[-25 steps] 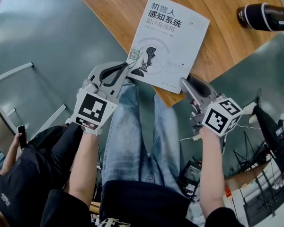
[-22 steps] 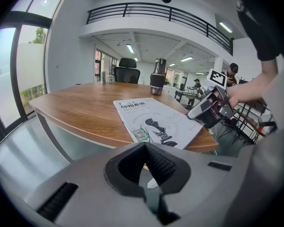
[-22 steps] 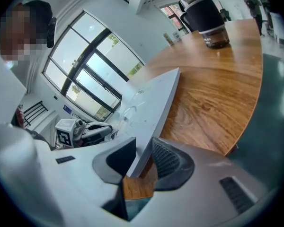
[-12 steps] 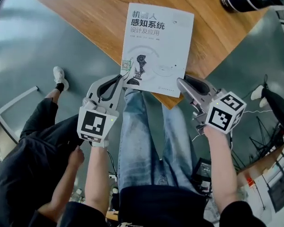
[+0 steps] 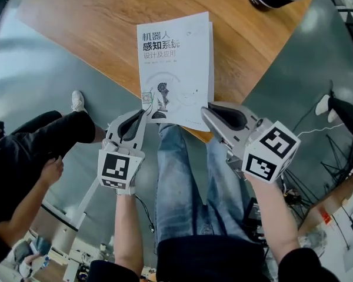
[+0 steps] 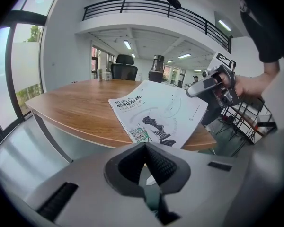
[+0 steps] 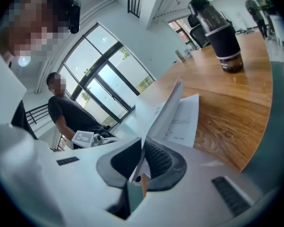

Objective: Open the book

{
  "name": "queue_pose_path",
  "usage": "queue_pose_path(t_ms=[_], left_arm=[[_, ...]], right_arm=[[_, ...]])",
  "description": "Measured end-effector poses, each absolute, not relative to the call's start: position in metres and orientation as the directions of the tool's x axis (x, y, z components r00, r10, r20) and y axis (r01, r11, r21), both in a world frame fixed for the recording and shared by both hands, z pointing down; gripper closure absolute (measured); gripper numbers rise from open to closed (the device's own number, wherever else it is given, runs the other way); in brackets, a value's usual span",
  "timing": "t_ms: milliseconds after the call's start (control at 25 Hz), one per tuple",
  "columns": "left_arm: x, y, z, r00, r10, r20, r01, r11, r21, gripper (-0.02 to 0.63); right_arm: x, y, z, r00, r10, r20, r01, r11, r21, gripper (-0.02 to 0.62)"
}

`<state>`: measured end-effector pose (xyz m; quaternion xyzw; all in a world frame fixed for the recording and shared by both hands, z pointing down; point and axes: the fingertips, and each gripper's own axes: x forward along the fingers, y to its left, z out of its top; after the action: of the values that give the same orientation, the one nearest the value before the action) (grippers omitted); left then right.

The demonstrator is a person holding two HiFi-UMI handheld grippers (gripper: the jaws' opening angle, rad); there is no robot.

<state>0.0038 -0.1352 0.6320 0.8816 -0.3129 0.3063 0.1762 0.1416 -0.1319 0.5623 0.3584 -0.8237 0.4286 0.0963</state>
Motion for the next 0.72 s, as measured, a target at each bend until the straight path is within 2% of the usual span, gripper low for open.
queue_pose_path(t_ms=[720], left_arm=[[0.003,-0.134,0.631,0.706,-0.389,0.592,-0.617,-0.748,0.244,0.598]], right_arm=[[0.046,-0.135,0.508,-0.812,-0.492,0.313,-0.555,0.489,-0.673,0.603]])
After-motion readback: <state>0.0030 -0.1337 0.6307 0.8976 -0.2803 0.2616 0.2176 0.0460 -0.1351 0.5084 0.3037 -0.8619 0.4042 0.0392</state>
